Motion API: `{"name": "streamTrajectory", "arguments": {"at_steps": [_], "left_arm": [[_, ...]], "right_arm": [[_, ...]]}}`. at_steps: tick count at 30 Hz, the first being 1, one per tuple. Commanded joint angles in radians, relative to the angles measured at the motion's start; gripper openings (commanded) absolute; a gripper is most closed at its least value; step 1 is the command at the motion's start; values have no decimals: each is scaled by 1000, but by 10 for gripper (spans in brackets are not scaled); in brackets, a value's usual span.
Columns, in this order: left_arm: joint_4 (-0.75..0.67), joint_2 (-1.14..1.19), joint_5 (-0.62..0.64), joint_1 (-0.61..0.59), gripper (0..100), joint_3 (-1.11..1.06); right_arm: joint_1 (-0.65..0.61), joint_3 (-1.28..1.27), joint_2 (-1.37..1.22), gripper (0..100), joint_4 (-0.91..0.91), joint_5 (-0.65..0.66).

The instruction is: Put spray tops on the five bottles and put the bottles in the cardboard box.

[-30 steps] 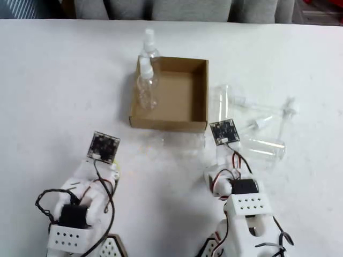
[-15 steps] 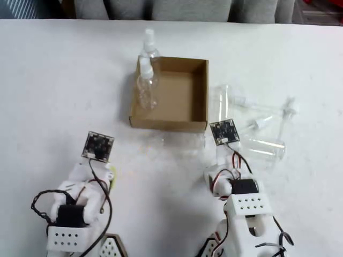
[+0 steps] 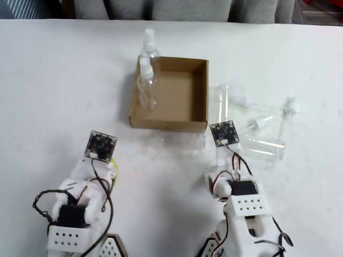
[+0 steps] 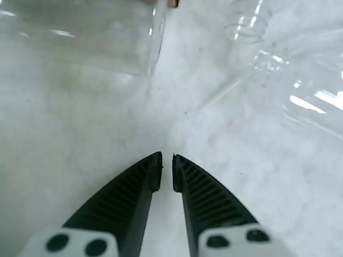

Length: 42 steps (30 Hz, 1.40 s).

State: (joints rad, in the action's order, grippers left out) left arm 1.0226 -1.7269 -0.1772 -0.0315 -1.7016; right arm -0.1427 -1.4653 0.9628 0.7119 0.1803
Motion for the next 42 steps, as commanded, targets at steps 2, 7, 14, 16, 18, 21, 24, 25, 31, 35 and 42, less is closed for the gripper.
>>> {"name": "streamTrajectory", "arguments": {"at_steps": [2, 7, 14, 16, 18, 21, 24, 25, 31, 35, 42], "left_arm": [[15, -16, 6, 18, 106, 5], [20, -16, 6, -18, 106, 5], [20, -16, 2, -110, 106, 5], [20, -16, 5, -108, 106, 5], [20, -16, 5, -110, 106, 5], [20, -16, 5, -110, 106, 5], [20, -16, 5, -110, 106, 5], [20, -16, 5, -110, 106, 5], [20, -16, 0, -110, 106, 5], [20, -16, 0, -110, 106, 5], [20, -16, 2, -110, 106, 5]], "right_arm": [[13, -2, 4, 17, -18, 2], [71, -2, 4, 17, -22, 2], [97, -6, 4, 17, -22, 2], [99, -6, 4, 17, -22, 2], [102, -6, 4, 17, -21, 2], [104, -6, 4, 17, -18, 2], [104, -6, 4, 17, -18, 2], [104, -6, 4, 17, -19, 2], [104, -6, 4, 17, -21, 2], [104, -6, 4, 17, -21, 2], [114, -6, 4, 17, -16, 2]]}}
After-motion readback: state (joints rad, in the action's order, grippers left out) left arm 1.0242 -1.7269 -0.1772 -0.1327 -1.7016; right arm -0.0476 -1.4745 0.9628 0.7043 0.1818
